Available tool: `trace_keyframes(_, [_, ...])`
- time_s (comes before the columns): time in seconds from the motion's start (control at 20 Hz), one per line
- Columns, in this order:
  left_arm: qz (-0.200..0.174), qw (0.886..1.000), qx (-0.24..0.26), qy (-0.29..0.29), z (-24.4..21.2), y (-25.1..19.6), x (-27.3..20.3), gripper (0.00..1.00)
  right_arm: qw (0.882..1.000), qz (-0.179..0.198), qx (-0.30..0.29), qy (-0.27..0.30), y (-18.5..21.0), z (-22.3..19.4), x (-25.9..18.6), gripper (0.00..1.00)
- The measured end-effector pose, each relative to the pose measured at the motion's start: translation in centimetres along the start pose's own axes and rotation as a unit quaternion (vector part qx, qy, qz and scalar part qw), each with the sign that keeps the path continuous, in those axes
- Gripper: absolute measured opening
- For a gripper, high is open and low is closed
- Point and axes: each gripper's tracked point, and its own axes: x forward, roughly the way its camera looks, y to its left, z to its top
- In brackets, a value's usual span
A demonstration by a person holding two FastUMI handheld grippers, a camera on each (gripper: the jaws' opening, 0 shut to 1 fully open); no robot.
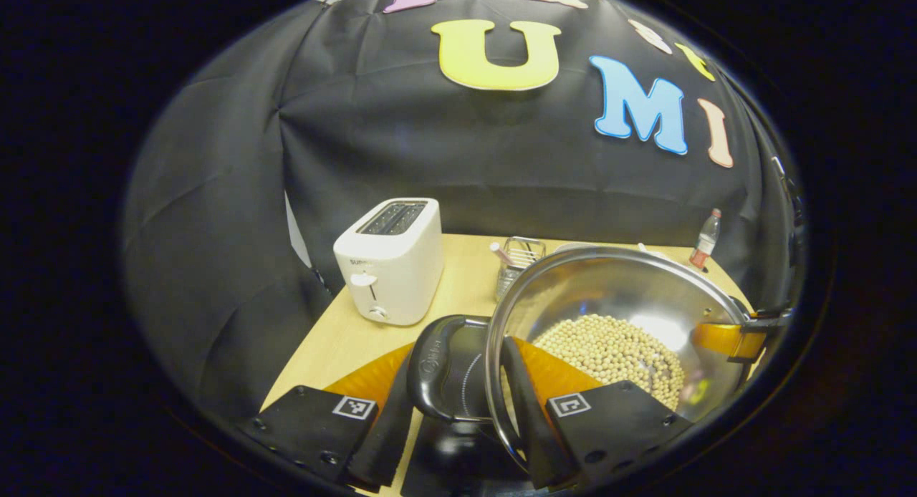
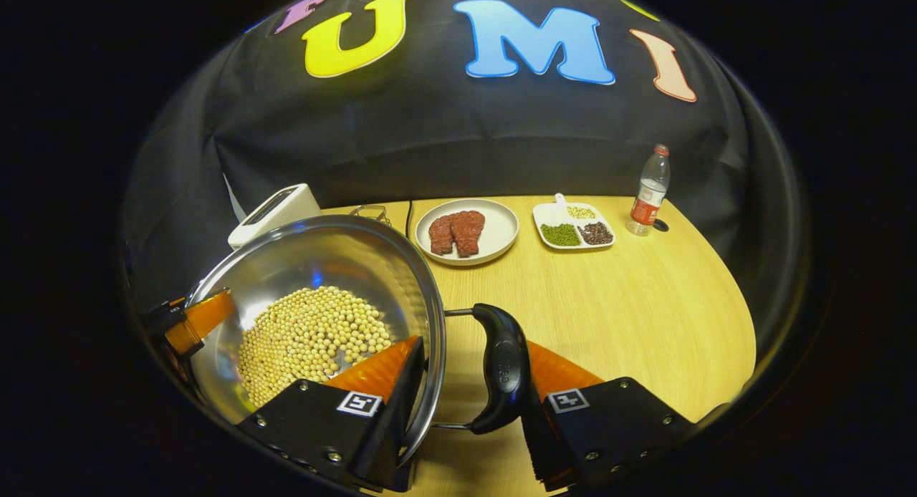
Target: First push the handle of the pot to place it horizontally, then grasp the pot with both hands and set it on the induction cooktop.
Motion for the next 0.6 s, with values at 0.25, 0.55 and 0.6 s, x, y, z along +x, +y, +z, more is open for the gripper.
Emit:
trace_keyframes(0.25, [-0.001, 1.0, -0.004, 0.011, 0.0, 0.0, 0.1, 0.74, 1.0, -0.007, -0.003, 0.011, 2.1, -1.4, 2.3, 0.69])
trace_keyframes(0.55, [-0.005, 1.0, -0.01, 0.018, -0.5, -0.2, 0.3, 0.74, 1.0, -0.012, -0.008, 0.015, 3.5, -2.2, 4.4, 0.69])
trace_keyframes(0.6, [-0.006, 1.0, -0.011, 0.023, -0.5, -0.3, 0.4, 0.74, 1.0, -0.014, -0.01, 0.016, 3.6, -2.3, 4.6, 0.69])
